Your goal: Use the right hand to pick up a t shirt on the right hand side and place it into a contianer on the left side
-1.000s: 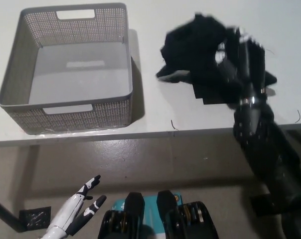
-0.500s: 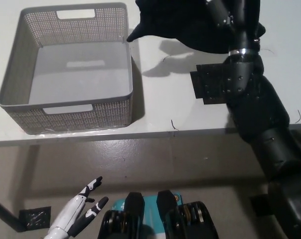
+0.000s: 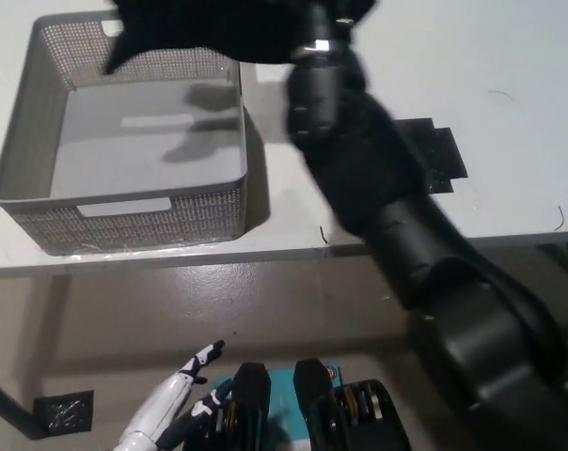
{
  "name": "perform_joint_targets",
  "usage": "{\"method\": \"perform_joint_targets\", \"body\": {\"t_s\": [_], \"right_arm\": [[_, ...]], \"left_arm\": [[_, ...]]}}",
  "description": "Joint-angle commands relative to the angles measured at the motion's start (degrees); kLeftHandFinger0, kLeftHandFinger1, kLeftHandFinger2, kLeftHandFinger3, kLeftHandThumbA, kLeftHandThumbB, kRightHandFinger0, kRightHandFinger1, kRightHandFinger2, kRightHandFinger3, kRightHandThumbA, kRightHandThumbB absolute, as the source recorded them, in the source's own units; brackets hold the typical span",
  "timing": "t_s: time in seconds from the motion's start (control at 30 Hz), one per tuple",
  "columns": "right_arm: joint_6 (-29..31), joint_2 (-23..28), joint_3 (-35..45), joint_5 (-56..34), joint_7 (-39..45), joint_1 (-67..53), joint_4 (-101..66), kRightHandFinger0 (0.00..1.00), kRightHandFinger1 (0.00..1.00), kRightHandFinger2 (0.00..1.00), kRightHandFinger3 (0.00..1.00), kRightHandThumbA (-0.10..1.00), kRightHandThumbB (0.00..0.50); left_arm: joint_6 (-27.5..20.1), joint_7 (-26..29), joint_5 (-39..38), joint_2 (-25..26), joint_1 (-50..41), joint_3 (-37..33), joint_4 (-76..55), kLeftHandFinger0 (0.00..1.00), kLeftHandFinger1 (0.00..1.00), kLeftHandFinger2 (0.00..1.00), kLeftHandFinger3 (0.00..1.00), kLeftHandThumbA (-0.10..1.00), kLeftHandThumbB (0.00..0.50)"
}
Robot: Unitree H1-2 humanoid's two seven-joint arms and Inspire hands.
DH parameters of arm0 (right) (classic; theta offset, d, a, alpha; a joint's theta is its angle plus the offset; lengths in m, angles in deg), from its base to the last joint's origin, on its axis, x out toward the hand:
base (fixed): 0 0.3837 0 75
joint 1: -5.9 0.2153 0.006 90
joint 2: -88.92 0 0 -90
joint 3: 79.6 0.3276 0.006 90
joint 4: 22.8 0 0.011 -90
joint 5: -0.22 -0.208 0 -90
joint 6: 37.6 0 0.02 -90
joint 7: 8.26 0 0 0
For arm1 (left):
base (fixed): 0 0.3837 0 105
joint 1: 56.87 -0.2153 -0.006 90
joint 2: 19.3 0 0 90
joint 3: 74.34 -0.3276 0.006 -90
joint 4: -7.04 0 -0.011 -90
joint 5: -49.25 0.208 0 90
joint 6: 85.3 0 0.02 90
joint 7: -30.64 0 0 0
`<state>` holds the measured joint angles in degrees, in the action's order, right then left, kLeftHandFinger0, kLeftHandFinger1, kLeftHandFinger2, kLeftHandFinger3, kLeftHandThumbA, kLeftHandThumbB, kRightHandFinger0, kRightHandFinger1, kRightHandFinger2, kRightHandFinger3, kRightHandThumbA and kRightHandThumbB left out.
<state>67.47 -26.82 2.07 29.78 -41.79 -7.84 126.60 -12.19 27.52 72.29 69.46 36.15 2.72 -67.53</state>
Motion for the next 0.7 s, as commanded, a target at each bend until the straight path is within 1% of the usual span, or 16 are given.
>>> {"method": "perform_joint_targets", "body": {"t_s": [0.0, 0.03, 0.07, 0.1, 0.13, 0.17, 0.2, 0.23, 0.3, 0.43, 0.47, 0.5, 0.57, 0.6, 0.63, 0.67], "right_arm": [[-0.5, -3.4, -1.3, -1.4, 1.1, 8.7, 2.7, 0.44, 0.52, 0.69, 0.65, -0.1, 0.227], [0.1, -3.4, -1.6, -1.4, 1.0, 9.1, 3.5, 0.45, 0.52, 0.69, 0.66, -0.1, 0.218], [0.6, -3.7, -1.9, -1.4, 0.8, 9.6, 4.5, 0.44, 0.51, 0.68, 0.66, -0.1, 0.206], [0.6, -3.6, -2.0, -1.4, 0.8, 9.5, 4.3, 0.43, 0.5, 0.68, 0.66, -0.1, 0.206], [0.4, -4.6, -2.1, -1.9, 1.6, 10.1, 5.8, 0.44, 0.5, 0.68, 0.67, -0.1, 0.19], [0.1, -4.6, -2.1, -2.2, 2.1, 9.9, 5.8, 0.49, 0.55, 0.73, 0.7, -0.1, 0.169], [0.3, -4.7, -2.5, -2.1, 2.2, 9.8, 6.3, 0.5, 0.56, 0.74, 0.7, -0.1, 0.174], [0.3, -4.7, -2.7, -2.0, 2.0, 9.7, 6.6, 0.47, 0.54, 0.72, 0.7, -0.1, 0.188], [0.0, -4.8, -2.7, -2.3, 2.3, 9.1, 7.1, 0.47, 0.53, 0.71, 0.7, -0.1, 0.184], [0.0, -4.2, -3.0, -2.5, 3.0, 8.4, 7.7, 0.49, 0.54, 0.72, 0.71, -0.1, 0.181], [-0.9, -4.5, -3.3, -2.7, 4.4, 8.1, 9.6, 0.54, 0.59, 0.76, 0.71, -0.1, 0.18], [-0.7, -4.6, -3.7, -2.6, 4.5, 8.0, 10.6, 0.56, 0.61, 0.79, 0.71, -0.1, 0.188], [-0.8, -4.6, -4.3, -2.3, 4.6, 7.7, 11.4, 0.58, 0.63, 0.81, 0.7, -0.1, 0.188], [-0.2, -4.7, -5.0, -2.0, 4.2, 7.3, 12.9, 0.57, 0.61, 0.78, 0.69, -0.1, 0.198], [0.0, -4.5, -5.2, -2.1, 4.4, 7.1, 13.5, 0.57, 0.6, 0.77, 0.68, -0.1, 0.194], [-0.2, -4.0, -5.4, -2.5, 5.5, 6.9, 13.9, 0.58, 0.61, 0.78, 0.68, -0.1, 0.189]], "left_arm": [[0.5, -1.5, 0.8, -0.2, 1.4, -1.5, -1.9, 0.92, 1.0, 1.0, 1.0, 1.0, 0.317], [1.5, -2.0, 0.7, -0.3, 1.6, -1.7, -2.4, 0.92, 1.0, 1.0, 1.0, 1.0, 0.329], [2.1, -2.7, 0.4, -0.4, 1.9, -2.0, -2.8, 0.93, 1.0, 1.0, 1.0, 1.0, 0.321], [2.3, -3.0, 0.4, -0.5, 2.0, -2.2, -2.9, 0.93, 1.0, 1.0, 1.0, 1.0, 0.32], [1.5, -2.5, 0.5, -0.5, 2.2, -2.4, -2.6, 0.92, 1.0, 1.0, 1.0, 1.0, 0.32], [1.5, -2.6, 0.9, -0.6, 2.4, -2.7, -2.8, 0.92, 1.0, 1.0, 1.0, 1.0, 0.309], [1.7, -2.7, 1.0, -0.7, 2.6, -3.0, -2.9, 0.92, 1.0, 1.0, 1.0, 1.0, 0.308], [1.7, -2.8, 1.0, -0.7, 2.8, -3.2, -2.9, 0.93, 1.0, 1.0, 1.0, 1.0, 0.308], [2.2, -2.9, 1.7, -1.1, 3.5, -3.7, -3.1, 0.95, 1.0, 1.0, 1.0, 1.0, 0.32], [2.5, -3.3, 2.0, -1.3, 4.2, -4.3, -3.1, 0.95, 1.0, 1.0, 1.0, 1.0, 0.308], [2.8, -3.5, 2.1, -1.4, 4.2, -4.6, -3.7, 0.94, 1.0, 1.0, 1.0, 1.0, 0.269], [2.9, -3.4, 2.2, -1.5, 4.2, -4.6, -3.8, 0.93, 1.0, 1.0, 1.0, 1.0, 0.263], [3.1, -3.2, 2.5, -1.8, 4.2, -4.8, -4.0, 0.92, 1.0, 1.0, 1.0, 1.0, 0.266], [3.4, -3.6, 2.5, -1.7, 4.0, -4.9, -4.5, 0.93, 1.0, 1.0, 1.0, 1.0, 0.283], [2.9, -3.2, 2.8, -1.9, 4.1, -5.0, -4.2, 0.91, 1.0, 1.0, 1.0, 1.0, 0.285], [3.0, -3.4, 2.9, -1.9, 4.1, -5.2, -4.3, 0.9, 1.0, 1.0, 1.0, 1.0, 0.297]]}}
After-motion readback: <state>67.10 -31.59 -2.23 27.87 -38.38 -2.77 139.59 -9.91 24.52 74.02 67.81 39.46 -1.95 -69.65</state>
